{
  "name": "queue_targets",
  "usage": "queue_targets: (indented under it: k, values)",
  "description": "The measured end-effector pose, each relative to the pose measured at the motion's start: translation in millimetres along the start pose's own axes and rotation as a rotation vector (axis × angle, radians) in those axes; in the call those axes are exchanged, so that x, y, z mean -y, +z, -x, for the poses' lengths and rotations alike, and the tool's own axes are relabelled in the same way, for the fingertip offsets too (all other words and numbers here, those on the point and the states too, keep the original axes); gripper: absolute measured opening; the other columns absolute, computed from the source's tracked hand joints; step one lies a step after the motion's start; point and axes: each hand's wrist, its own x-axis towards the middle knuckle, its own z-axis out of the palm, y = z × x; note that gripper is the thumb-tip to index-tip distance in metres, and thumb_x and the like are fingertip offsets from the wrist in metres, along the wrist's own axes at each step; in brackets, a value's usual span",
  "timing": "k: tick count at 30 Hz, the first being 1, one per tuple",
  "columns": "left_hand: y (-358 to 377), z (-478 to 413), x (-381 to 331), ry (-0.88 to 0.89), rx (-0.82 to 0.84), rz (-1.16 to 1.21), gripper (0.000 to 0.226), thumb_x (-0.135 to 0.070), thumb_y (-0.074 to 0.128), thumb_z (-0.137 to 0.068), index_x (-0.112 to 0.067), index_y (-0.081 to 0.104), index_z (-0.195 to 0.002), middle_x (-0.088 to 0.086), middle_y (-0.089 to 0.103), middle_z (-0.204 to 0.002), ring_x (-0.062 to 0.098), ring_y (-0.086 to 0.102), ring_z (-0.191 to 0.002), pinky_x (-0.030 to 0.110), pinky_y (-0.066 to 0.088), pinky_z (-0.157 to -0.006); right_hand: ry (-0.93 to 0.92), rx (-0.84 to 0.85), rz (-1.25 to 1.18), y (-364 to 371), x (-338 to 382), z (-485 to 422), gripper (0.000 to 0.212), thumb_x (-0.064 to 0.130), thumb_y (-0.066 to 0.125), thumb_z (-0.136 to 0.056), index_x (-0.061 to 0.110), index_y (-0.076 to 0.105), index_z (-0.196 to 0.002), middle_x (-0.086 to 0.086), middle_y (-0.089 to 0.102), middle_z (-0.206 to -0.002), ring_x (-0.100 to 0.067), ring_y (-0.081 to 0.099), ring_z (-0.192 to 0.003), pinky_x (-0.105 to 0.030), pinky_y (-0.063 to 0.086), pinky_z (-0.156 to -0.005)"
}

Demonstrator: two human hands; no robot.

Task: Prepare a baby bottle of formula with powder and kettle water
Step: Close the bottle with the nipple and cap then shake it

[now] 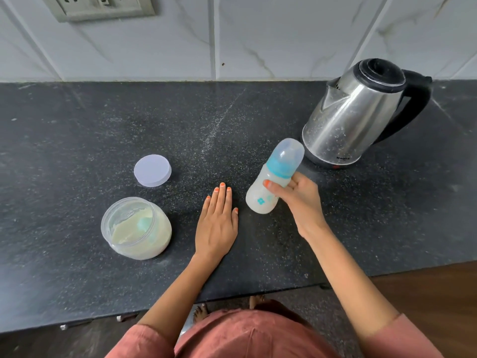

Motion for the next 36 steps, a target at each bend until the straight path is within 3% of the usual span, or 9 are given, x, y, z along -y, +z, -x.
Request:
queue_targets:
  k: [7, 10, 12, 16, 20, 36]
  values:
    - [-0.2, 0.7, -2.3, 0.008, 0.009, 0.013, 0.052, -0.029, 0.025, -0.101, -0.009, 0.012, -0.147, 0.008, 0.009, -0.156, 0.021, 0.008, -0.145, 0.029, -0.005, -0.114, -0.084, 0.050, 0.177, 15.8, 9.0, -51.8, 0.038, 0.001, 0.075, -0.068, 0.016, 0.060, -0.100, 0.007, 0.066, -0.095, 0.008, 0.064, -0.081, -0.007, 0.048, -0.065]
    - [-3.4, -0.3, -3.5, 0.005, 0.009, 0.020, 0.051, -0.026, 0.030, -0.100, -0.007, 0.018, -0.146, 0.010, 0.015, -0.155, 0.024, 0.015, -0.144, 0.032, 0.000, -0.114, -0.106, 0.069, 0.263, 27.2, 11.8, -77.2, 0.040, 0.006, 0.076, -0.069, 0.017, 0.060, -0.104, 0.005, 0.065, -0.101, 0.002, 0.064, -0.088, -0.007, 0.050, -0.068]
    - [-5.8, -0.6, -3.3, 0.002, 0.018, 0.020, 0.051, -0.026, 0.032, -0.100, -0.006, 0.020, -0.145, 0.011, 0.017, -0.154, 0.025, 0.016, -0.143, 0.034, 0.001, -0.114, -0.117, 0.085, 0.323, 35.7, 12.3, -94.1, 0.043, 0.008, 0.076, -0.070, 0.014, 0.059, -0.109, 0.001, 0.064, -0.109, -0.007, 0.061, -0.098, -0.012, 0.051, -0.074]
    - [-9.2, 0.3, -4.7, -0.022, 0.023, 0.017, 0.048, -0.024, 0.035, -0.098, -0.004, 0.032, -0.142, 0.013, 0.028, -0.150, 0.027, 0.028, -0.139, 0.041, 0.013, -0.113, -0.126, 0.106, 0.436, 47.3, 10.2, -119.9, 0.050, 0.009, 0.075, -0.070, 0.010, 0.056, -0.116, -0.007, 0.061, -0.121, -0.017, 0.057, -0.110, -0.034, 0.048, -0.092]
    - [-15.1, -0.5, -6.4, -0.040, 0.040, -0.022, 0.052, -0.029, 0.027, -0.093, -0.003, 0.048, -0.133, 0.013, 0.046, -0.140, 0.026, 0.046, -0.128, 0.043, 0.034, -0.104, -0.122, 0.122, 0.490, 55.7, 6.2, -135.3, 0.050, 0.009, 0.076, -0.070, 0.010, 0.056, -0.116, -0.007, 0.061, -0.123, -0.017, 0.056, -0.112, -0.037, 0.047, -0.095]
    - [-16.5, -5.8, -3.7, -0.039, 0.056, -0.047, 0.052, -0.029, 0.027, -0.092, -0.003, 0.048, -0.133, 0.013, 0.047, -0.140, 0.025, 0.046, -0.128, 0.043, 0.035, -0.104, -0.156, 0.108, 0.506, 74.4, -11.3, -152.9, 0.048, 0.011, 0.078, -0.068, 0.011, 0.057, -0.112, -0.006, 0.062, -0.121, -0.006, 0.052, -0.101, -0.031, 0.047, -0.089]
